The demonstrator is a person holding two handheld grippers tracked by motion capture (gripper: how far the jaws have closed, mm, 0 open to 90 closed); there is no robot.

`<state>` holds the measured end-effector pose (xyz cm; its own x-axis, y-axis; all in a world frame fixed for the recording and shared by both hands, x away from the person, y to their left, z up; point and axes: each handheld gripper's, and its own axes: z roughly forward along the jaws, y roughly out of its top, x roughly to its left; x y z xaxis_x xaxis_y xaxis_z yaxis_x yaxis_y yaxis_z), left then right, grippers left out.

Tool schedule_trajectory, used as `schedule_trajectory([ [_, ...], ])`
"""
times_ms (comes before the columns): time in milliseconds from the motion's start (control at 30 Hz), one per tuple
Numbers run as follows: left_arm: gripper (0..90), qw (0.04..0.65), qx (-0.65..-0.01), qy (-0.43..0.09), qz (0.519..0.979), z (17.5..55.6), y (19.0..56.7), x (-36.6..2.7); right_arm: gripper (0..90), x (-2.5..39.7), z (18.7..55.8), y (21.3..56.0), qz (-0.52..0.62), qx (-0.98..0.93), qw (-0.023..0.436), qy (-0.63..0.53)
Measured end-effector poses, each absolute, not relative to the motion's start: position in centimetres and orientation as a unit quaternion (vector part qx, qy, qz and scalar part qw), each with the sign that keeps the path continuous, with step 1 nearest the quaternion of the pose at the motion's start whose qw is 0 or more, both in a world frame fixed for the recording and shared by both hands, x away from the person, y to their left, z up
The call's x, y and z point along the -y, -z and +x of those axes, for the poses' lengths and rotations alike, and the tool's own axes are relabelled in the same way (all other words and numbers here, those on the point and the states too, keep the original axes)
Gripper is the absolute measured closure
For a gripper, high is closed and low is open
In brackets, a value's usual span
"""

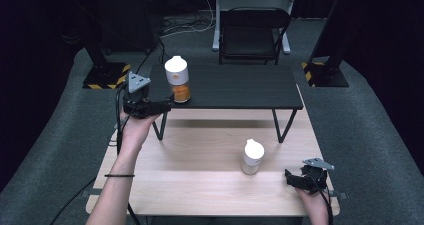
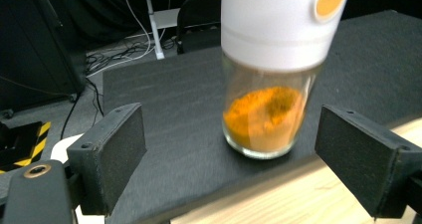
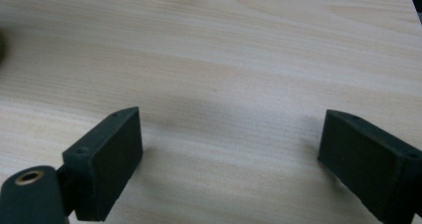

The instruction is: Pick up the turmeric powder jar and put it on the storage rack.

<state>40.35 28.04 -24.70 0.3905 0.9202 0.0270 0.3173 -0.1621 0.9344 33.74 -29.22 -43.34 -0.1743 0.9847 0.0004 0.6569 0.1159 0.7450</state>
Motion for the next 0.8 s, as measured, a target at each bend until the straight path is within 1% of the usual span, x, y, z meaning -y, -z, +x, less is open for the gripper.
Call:
schedule_trajectory([
  [233,11.8,0.467,-0.442,-0.323,0.695,39.1,26.5,-29.0,8.5,29.2,33.7,43.3,0.587,-0.699,0.262,-0.313],
  [800,12.2,0.458,-0.462,-0.329,0.685,36.8,31.9,-30.7,8.5,29.2,33.8,43.3,0.586,-0.7,0.262,-0.312],
])
